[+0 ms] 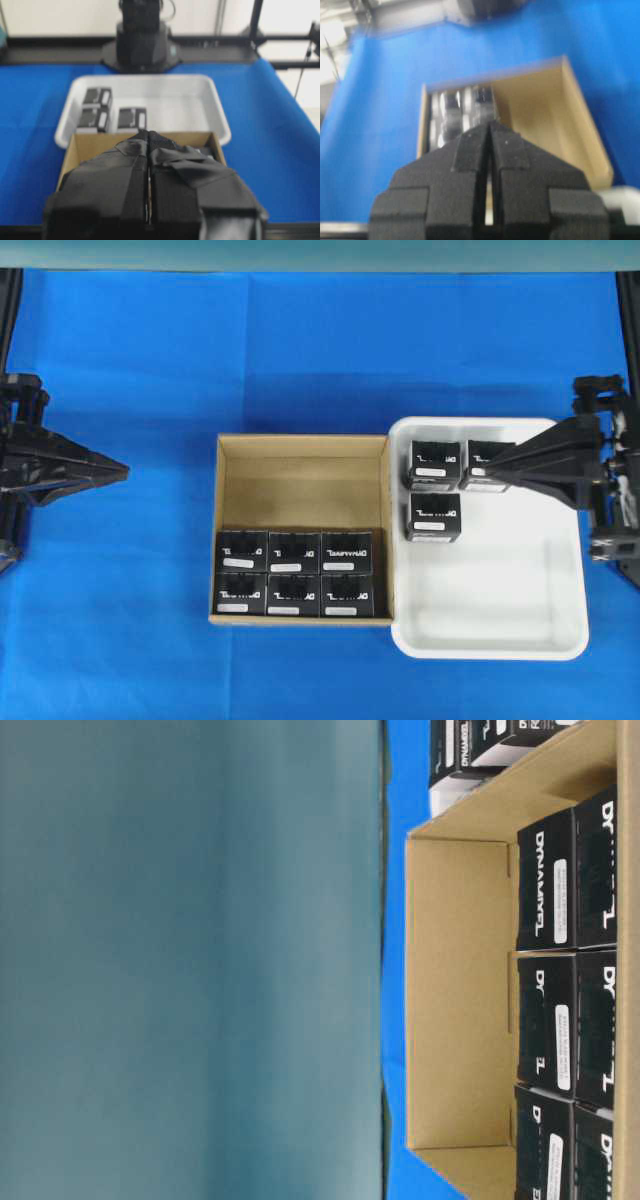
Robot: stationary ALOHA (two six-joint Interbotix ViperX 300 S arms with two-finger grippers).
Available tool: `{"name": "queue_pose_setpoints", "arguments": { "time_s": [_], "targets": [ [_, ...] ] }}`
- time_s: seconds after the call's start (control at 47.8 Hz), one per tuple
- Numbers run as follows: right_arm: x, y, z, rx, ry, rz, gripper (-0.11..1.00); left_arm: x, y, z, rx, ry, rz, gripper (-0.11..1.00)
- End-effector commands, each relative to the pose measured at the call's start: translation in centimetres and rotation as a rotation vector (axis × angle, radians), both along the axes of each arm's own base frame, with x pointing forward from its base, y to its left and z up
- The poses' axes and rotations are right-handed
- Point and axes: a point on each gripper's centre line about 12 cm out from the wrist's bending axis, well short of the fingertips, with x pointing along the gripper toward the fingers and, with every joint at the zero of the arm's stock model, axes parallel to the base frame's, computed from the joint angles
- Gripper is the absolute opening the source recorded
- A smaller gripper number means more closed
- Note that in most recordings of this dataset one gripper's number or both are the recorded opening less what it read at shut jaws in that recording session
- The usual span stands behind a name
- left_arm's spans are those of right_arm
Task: Pick the box from inside the cardboard box.
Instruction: 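Move the right gripper over the cardboard box toward the top-right black box, then lower the open right gripper around the black DYNAMIXEL box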
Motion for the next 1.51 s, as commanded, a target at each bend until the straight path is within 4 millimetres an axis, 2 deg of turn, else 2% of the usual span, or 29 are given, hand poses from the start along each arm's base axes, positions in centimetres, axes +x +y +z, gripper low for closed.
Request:
{"name": "queue_pose_setpoints", "arguments": {
  "time_s": [0.0,0.188,0.502,0.733,0.963,1.13,1.319,1.486],
  "targets": [
    [1.2,0.1,0.5,0.005,0.093,0.011,0.03,0.3,0.0,1.0,0.006,0.004,-0.002,-0.04],
    [3.9,0.6,-0.6,0.008,0.292,0.037,0.04,0.1,0.0,1.1,0.008,0.027,-0.001,-0.04],
    [10.2,1.1,-2.2,0.001,0.563,0.071,0.04,0.1,0.0,1.1,0.011,0.023,-0.001,-0.04],
    [13.4,1.1,-4.7,-0.029,0.829,0.102,0.04,0.1,0.0,1.1,0.011,0.024,-0.001,-0.04],
    [16.4,1.1,-6.8,-0.076,0.914,0.161,0.04,0.0,0.0,1.1,0.01,0.026,-0.001,-0.04],
    [17.6,1.2,-8.0,-0.086,0.95,0.182,0.04,0.0,0.0,1.1,0.005,0.031,-0.001,-0.04],
    [18.2,1.4,-9.1,-0.089,0.969,0.202,0.05,0.0,0.0,1.1,0.002,0.029,-0.001,-0.04],
    [18.6,1.8,-9.4,-0.107,0.938,0.231,0.16,0.0,0.0,1.1,0.002,0.029,-0.001,-0.04]
  ]
}}
